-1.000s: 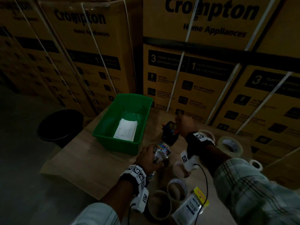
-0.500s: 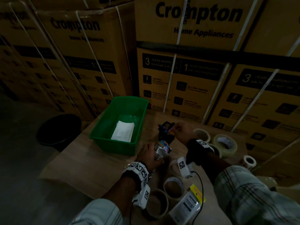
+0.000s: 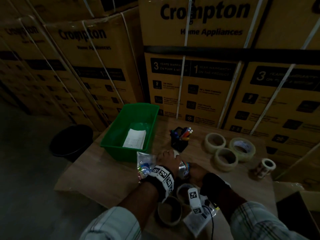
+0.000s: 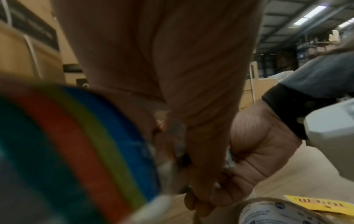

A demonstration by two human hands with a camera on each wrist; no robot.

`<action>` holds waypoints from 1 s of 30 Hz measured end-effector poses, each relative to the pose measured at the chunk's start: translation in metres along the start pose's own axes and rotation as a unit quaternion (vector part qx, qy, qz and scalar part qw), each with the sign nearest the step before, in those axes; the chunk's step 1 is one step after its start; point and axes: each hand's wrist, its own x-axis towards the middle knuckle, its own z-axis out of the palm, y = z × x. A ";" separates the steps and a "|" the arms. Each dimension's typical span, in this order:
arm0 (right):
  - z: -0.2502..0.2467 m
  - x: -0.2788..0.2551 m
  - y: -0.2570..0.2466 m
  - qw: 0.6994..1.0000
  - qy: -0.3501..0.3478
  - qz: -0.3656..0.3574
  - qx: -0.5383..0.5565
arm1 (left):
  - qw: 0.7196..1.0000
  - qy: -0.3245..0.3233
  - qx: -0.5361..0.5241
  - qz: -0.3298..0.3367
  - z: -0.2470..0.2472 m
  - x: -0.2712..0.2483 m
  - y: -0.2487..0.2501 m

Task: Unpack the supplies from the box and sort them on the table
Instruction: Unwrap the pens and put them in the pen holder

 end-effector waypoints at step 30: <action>-0.060 -0.023 -0.140 0.884 0.182 -0.270 -0.335 | 0.901 0.006 -0.408 -0.149 0.044 -0.006 -0.031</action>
